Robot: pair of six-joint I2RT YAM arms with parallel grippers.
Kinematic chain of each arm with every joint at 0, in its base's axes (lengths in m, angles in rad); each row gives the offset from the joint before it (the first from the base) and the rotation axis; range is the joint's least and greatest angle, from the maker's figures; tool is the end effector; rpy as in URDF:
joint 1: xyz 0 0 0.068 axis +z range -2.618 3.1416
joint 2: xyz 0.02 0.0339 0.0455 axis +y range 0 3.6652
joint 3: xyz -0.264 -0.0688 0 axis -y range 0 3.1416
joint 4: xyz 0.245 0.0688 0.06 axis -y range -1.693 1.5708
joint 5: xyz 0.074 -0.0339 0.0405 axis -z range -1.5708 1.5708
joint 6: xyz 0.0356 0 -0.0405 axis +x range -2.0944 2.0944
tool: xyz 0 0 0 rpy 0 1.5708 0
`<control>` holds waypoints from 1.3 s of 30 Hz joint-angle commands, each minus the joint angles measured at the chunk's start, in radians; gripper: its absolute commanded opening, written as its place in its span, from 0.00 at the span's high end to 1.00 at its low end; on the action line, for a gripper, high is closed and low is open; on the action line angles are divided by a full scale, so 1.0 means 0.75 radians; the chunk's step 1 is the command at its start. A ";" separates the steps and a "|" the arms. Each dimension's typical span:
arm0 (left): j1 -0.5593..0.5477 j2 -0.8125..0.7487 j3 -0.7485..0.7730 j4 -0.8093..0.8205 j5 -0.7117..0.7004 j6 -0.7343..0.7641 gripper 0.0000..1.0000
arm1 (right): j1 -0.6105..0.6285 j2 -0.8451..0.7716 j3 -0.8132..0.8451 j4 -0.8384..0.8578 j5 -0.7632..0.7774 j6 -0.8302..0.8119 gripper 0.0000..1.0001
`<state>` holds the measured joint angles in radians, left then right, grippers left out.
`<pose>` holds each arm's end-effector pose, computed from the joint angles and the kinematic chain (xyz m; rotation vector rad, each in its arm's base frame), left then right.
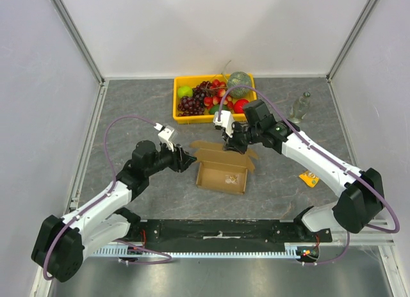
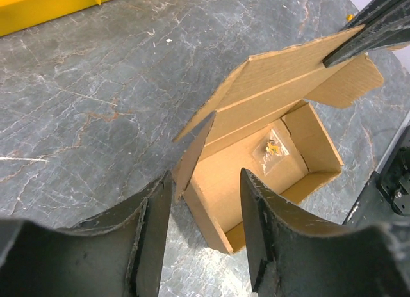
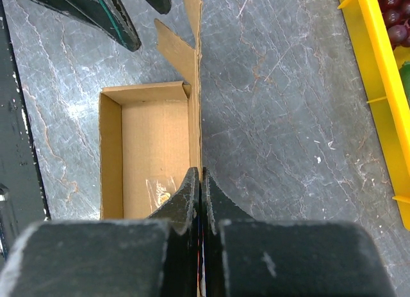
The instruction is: Fold the paper box
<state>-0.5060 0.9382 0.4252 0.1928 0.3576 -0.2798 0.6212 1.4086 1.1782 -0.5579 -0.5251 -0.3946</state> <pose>0.1765 -0.1121 0.2247 0.4727 1.9081 -0.8642 0.2364 0.1911 0.3022 -1.3560 1.9062 0.7293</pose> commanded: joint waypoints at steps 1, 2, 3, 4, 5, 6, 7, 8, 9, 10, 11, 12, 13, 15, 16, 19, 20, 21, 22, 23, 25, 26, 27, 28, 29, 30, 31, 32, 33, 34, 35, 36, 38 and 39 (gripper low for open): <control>0.002 0.021 -0.004 0.123 -0.041 0.066 0.45 | -0.008 0.006 0.063 -0.011 -0.055 -0.018 1.00; 0.002 0.029 0.000 0.123 -0.051 0.072 0.44 | -0.008 0.010 0.063 -0.015 -0.059 -0.018 1.00; 0.002 0.033 0.002 0.123 -0.066 0.074 0.43 | -0.008 0.014 0.065 -0.021 -0.063 -0.020 1.00; 0.002 0.033 0.000 0.133 -0.076 0.076 0.43 | -0.008 0.014 0.065 -0.025 -0.065 -0.020 1.00; 0.000 0.035 -0.004 0.150 -0.082 0.081 0.42 | -0.008 0.014 0.065 -0.025 -0.067 -0.020 1.00; 0.002 0.040 -0.004 0.162 -0.080 0.085 0.41 | -0.008 0.016 0.067 -0.025 -0.069 -0.020 1.00; 0.002 0.050 -0.004 0.174 -0.076 0.087 0.41 | -0.008 0.016 0.069 -0.027 -0.071 -0.020 1.00; 0.000 0.066 -0.004 0.181 -0.064 0.089 0.41 | -0.008 0.018 0.071 -0.027 -0.073 -0.020 1.00; 0.002 0.086 0.000 0.187 -0.041 0.091 0.41 | -0.008 0.018 0.071 -0.027 -0.075 -0.020 1.00; 0.002 0.101 0.000 0.193 -0.029 0.091 0.41 | -0.008 0.020 0.073 -0.027 -0.079 -0.020 1.00; 0.000 0.117 -0.002 0.201 -0.015 0.093 0.41 | -0.008 0.022 0.076 -0.031 -0.081 -0.020 1.00; 0.002 0.131 -0.004 0.217 0.002 0.093 0.41 | -0.008 0.024 0.078 -0.033 -0.081 -0.020 1.00; 0.000 0.144 -0.006 0.225 0.018 0.093 0.41 | -0.008 0.024 0.078 -0.033 -0.081 -0.020 1.00; 0.000 0.166 -0.011 0.246 0.049 0.091 0.42 | -0.008 0.028 0.078 -0.033 -0.081 -0.020 1.00; 0.000 0.175 -0.011 0.248 0.053 0.089 0.43 | -0.008 0.028 0.076 -0.033 -0.083 -0.020 1.00; 0.002 0.181 -0.011 0.248 0.049 0.089 0.46 | -0.008 0.030 0.076 -0.031 -0.083 -0.018 1.00; 0.002 0.179 -0.009 0.248 0.045 0.089 0.47 | -0.008 0.030 0.076 -0.031 -0.083 -0.018 1.00; 0.000 0.177 -0.009 0.244 0.039 0.089 0.50 | -0.008 0.032 0.076 -0.029 -0.085 -0.016 1.00; 0.002 0.177 -0.006 0.240 0.024 0.087 0.52 | -0.008 0.036 0.076 -0.031 -0.089 -0.014 1.00; 0.002 0.173 -0.004 0.228 0.002 0.085 0.55 | -0.008 0.038 0.078 -0.027 -0.093 -0.010 1.00; 0.000 0.171 0.006 0.197 -0.027 0.087 0.61 | -0.008 0.044 0.078 -0.025 -0.098 -0.006 1.00; 0.002 0.166 0.004 0.197 -0.033 0.087 0.63 | -0.008 0.049 0.080 -0.023 -0.098 -0.002 1.00; 0.000 0.164 0.002 0.199 -0.035 0.085 0.65 | -0.010 0.049 0.078 -0.019 -0.098 0.003 1.00; 0.000 0.164 0.000 0.199 -0.033 0.085 0.67 | -0.010 0.049 0.076 -0.011 -0.100 0.011 1.00; 0.000 0.168 0.002 0.199 -0.033 0.085 0.68 | -0.010 0.049 0.076 -0.003 -0.102 0.013 1.00; 0.000 0.168 0.002 0.195 -0.031 0.085 0.70 | -0.010 0.049 0.076 0.003 -0.102 0.019 1.00; 0.000 0.173 0.000 0.197 -0.029 0.085 0.72 | -0.012 0.049 0.076 0.012 -0.098 0.027 0.99; -0.002 0.175 0.004 0.195 -0.029 0.087 0.74 | -0.012 0.044 0.074 0.024 -0.091 0.037 0.94; 0.000 0.177 0.006 0.191 -0.031 0.087 0.77 | -0.016 0.036 0.071 0.036 -0.087 0.052 0.85; 0.000 0.179 0.008 0.189 -0.035 0.089 0.78 | -0.020 0.026 0.061 0.058 -0.079 0.070 0.77; 0.002 0.181 0.010 0.187 -0.039 0.089 0.79 | -0.024 0.014 0.049 0.085 -0.061 0.107 0.72; 0.000 0.181 0.012 0.185 -0.043 0.089 0.79 | -0.025 -0.006 0.033 0.120 -0.022 0.168 0.68; 0.000 0.181 0.016 0.179 -0.049 0.089 0.79 | -0.031 -0.053 -0.018 0.185 0.058 0.270 0.65; -0.002 0.179 0.016 0.181 -0.049 0.089 0.79 | -0.033 -0.076 -0.053 0.218 0.092 0.319 0.63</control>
<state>-0.5060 1.0729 0.4187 0.3199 0.3405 -0.2520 0.6086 1.4303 1.1835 -0.5137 -0.5430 -0.3004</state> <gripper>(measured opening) 0.214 0.346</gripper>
